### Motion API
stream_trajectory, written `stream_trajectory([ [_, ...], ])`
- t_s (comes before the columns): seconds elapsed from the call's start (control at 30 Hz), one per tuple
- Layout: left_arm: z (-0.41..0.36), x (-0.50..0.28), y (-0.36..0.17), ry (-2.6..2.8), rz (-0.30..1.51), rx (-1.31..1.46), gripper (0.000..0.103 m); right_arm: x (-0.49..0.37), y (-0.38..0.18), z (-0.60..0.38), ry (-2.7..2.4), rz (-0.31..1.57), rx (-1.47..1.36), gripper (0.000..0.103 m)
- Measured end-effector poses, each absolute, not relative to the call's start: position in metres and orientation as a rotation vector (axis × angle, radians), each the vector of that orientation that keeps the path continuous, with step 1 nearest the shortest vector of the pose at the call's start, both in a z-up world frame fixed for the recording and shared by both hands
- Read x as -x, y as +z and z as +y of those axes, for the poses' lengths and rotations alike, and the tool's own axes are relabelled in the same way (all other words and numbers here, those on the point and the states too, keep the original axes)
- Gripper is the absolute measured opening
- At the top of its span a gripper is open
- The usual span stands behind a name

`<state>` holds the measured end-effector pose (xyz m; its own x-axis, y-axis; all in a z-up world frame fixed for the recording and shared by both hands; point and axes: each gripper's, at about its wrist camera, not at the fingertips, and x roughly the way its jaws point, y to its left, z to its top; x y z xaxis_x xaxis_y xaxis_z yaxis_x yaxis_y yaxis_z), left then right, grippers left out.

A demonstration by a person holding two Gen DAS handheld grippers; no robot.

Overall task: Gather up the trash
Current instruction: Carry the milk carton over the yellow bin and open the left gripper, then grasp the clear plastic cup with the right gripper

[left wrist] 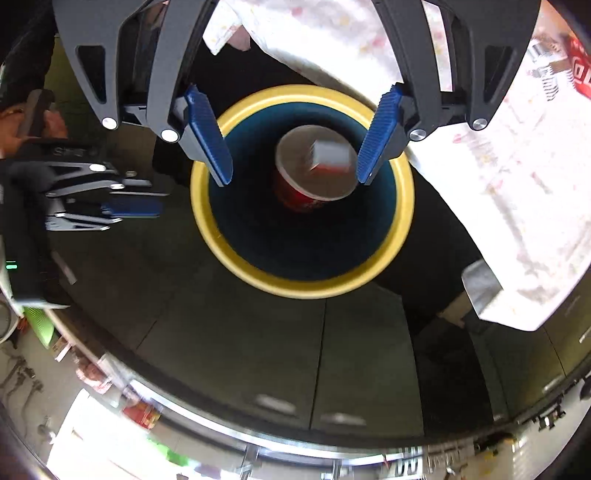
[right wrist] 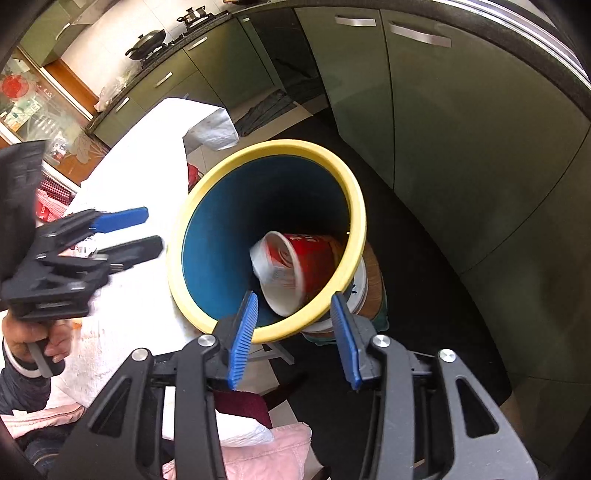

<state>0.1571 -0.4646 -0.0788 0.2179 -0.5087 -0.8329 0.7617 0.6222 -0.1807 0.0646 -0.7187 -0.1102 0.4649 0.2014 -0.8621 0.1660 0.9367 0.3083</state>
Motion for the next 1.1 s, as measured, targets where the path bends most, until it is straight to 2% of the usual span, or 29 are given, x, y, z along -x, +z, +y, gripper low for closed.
stream_trajectory([
  [0.07,-0.439,-0.145,-0.059,-0.905,0.956,-0.248,0.08,-0.064,-0.11,-0.715,0.032,1.092,-0.373,0.04],
  [0.13,-0.407,-0.128,-0.037,-0.907,0.875,-0.208,0.091,-0.064,-0.109,-0.707,0.041,1.088,-0.364,0.041],
  [0.23,-0.355,-0.1,-0.01,-0.882,0.765,-0.175,0.098,-0.067,-0.109,-0.69,0.063,1.092,-0.335,0.042],
  [0.4,-0.264,-0.071,0.008,-0.768,0.679,-0.127,0.098,-0.081,-0.104,-0.649,0.127,1.1,-0.275,0.043],
  [0.47,-0.229,-0.064,0.011,-0.701,0.669,-0.095,0.098,-0.086,-0.1,-0.629,0.164,1.099,-0.25,0.046],
  [0.57,-0.182,-0.056,0.005,-0.599,0.669,-0.063,0.098,-0.095,-0.092,-0.593,0.243,1.091,-0.211,0.052],
  [0.8,-0.099,-0.057,-0.021,-0.448,0.685,0.004,0.098,-0.11,-0.063,-0.504,0.422,1.001,-0.147,0.053],
  [0.93,-0.088,-0.057,-0.026,-0.439,0.685,0.034,0.098,-0.123,-0.05,-0.466,0.485,0.97,-0.149,0.069],
  [1.1,-0.085,-0.051,-0.03,-0.456,0.681,0.047,0.098,-0.14,-0.055,-0.451,0.457,0.988,-0.151,0.078],
])
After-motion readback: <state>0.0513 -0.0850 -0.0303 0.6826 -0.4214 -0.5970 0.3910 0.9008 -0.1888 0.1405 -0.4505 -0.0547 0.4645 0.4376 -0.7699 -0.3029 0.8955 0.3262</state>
